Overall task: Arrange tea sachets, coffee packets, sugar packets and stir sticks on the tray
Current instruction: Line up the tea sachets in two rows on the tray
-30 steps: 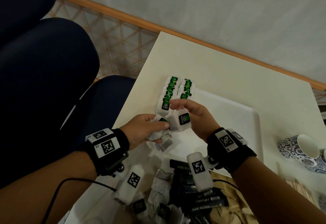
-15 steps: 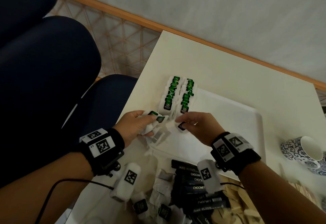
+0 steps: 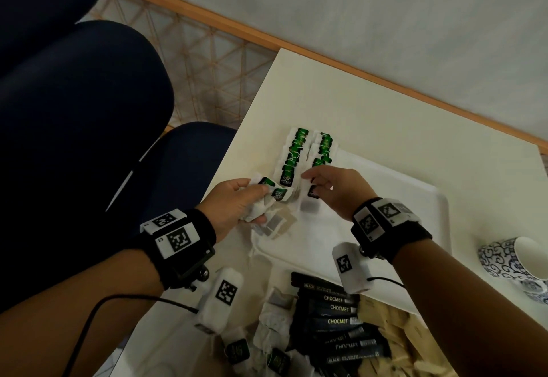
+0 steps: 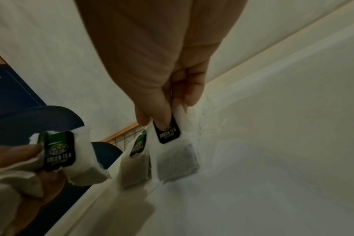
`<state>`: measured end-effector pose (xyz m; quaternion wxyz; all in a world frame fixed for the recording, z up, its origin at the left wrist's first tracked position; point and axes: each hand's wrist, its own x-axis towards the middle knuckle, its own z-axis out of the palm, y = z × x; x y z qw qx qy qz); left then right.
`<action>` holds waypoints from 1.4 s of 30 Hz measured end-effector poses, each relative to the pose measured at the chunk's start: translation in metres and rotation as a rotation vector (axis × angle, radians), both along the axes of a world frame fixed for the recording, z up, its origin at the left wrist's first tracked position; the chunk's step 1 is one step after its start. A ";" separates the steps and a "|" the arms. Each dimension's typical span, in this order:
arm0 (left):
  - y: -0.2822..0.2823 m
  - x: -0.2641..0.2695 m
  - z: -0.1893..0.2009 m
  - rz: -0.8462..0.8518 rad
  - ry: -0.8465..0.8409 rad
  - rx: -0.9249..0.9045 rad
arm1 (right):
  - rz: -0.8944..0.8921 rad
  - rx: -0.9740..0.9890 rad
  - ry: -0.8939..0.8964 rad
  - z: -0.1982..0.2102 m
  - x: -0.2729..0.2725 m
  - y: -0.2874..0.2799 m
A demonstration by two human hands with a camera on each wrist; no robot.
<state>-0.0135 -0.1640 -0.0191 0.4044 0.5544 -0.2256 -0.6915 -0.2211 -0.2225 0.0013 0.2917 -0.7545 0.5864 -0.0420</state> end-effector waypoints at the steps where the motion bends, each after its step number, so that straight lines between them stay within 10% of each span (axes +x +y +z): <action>1: 0.000 -0.001 0.000 -0.001 0.002 0.000 | 0.005 -0.014 0.003 -0.001 0.000 -0.001; 13: 0.005 -0.010 0.003 -0.054 0.028 -0.016 | -0.019 0.047 -0.381 0.002 0.019 0.031; 32: -0.004 0.027 0.009 0.221 0.002 -0.118 | -0.064 0.126 -0.119 -0.009 0.039 0.007; 42: 0.004 0.018 0.010 0.060 0.024 -0.088 | -0.116 -0.020 -0.084 -0.011 0.036 -0.002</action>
